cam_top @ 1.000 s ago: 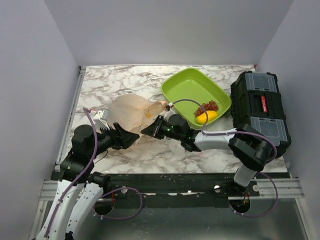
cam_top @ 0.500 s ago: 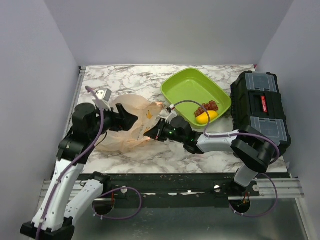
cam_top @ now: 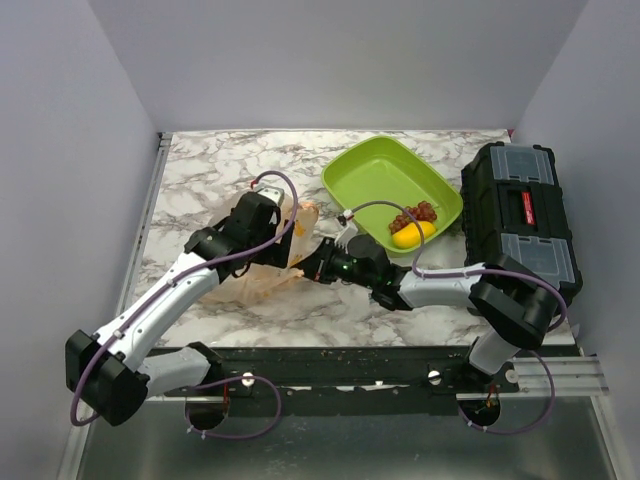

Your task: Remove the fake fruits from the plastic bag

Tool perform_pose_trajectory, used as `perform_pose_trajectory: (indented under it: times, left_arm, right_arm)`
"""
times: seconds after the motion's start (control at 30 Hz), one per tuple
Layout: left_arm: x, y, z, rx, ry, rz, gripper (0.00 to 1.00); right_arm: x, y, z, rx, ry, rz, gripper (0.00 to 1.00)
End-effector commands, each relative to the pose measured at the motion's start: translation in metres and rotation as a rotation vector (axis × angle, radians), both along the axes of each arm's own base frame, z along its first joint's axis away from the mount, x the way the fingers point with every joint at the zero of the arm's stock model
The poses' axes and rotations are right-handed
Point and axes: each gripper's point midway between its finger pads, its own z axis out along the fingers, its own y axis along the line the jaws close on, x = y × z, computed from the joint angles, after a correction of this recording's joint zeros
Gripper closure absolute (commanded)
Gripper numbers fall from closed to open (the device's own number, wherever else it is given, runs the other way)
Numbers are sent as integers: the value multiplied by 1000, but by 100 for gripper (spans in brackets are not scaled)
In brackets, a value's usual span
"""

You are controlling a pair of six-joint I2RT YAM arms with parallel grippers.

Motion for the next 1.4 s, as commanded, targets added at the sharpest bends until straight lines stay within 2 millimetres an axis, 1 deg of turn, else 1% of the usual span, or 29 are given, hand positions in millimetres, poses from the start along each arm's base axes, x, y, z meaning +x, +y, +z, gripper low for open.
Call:
perform_pose_trajectory:
  times: [0.0, 0.07, 0.13, 0.27, 0.33, 0.37, 0.4, 0.43, 0.5, 0.53, 0.57, 0.63, 0.7, 0.77, 0.83, 0.93, 1.0, 1.07, 1.13, 1.17, 1.2, 1.23, 1.3, 1.37]
  left_arm:
    - [17, 50, -11, 242, -47, 209, 11]
    - [20, 56, -14, 277, -37, 256, 12]
    - [22, 56, -18, 289, -28, 263, 14]
    - [22, 43, -31, 275, 31, 211, 18]
    - [23, 38, -34, 271, 48, 189, 24]
    - [25, 36, -33, 267, 44, 178, 31]
    - [27, 34, -30, 261, 36, 171, 40]
    - [28, 36, -27, 265, 23, 175, 46]
    - [33, 41, -15, 274, -12, 187, 72]
    - [35, 47, -9, 275, -31, 206, 88]
    - [38, 51, 1, 264, -56, 231, 99]
    - [41, 60, 18, 216, -108, 263, 100]
    - [43, 68, 38, 145, -173, 307, 100]
    - [43, 72, 59, 52, -242, 337, 100]
    - [43, 71, 78, -51, -309, 331, 100]
    - [43, 65, 101, -187, -393, 308, 100]
    - [43, 61, 113, -258, -431, 303, 100]
    - [43, 60, 124, -334, -455, 320, 100]
    - [43, 56, 138, -406, -473, 310, 100]
    - [43, 53, 144, -435, -475, 298, 100]
    - [43, 53, 149, -453, -476, 297, 100]
    - [42, 53, 155, -466, -476, 299, 100]
    - [40, 54, 163, -476, -481, 297, 100]
    - [35, 52, 157, -477, -463, 284, 100]
  right_arm:
    - [-2, -5, 12, 19, -45, -10, 99]
    - [-1, -7, 12, 18, -49, -18, 99]
    - [-1, -9, 13, 19, -54, -23, 99]
    - [-1, -13, 18, 19, -73, -30, 99]
    - [-1, -15, 20, 13, -84, -36, 99]
    - [-1, -17, 19, 5, -86, -43, 99]
    - [0, -19, 19, -2, -89, -48, 99]
    - [0, -21, 18, -7, -91, -53, 99]
    - [0, -26, 16, -20, -88, -71, 99]
    - [2, -30, 13, -37, -90, -90, 99]
    - [5, -33, 12, -54, -95, -106, 99]
    - [9, -42, 6, -107, -107, -138, 99]
    - [18, -53, 2, -183, -128, -186, 99]
    - [32, -69, -2, -286, -141, -255, 99]
    - [47, -87, -2, -365, -157, -301, 99]
    - [73, -104, 14, -385, -182, -303, 99]
    - [92, -112, 26, -405, -195, -291, 99]
    - [106, -116, 43, -431, -229, -280, 99]
    - [117, -116, 65, -459, -289, -271, 99]
    - [121, -113, 80, -459, -321, -265, 99]
    - [123, -113, 86, -479, -338, -253, 99]
    - [126, -111, 99, -481, -364, -248, 99]
    - [132, -106, 109, -504, -387, -222, 99]
    - [135, -101, 107, -538, -377, -189, 99]
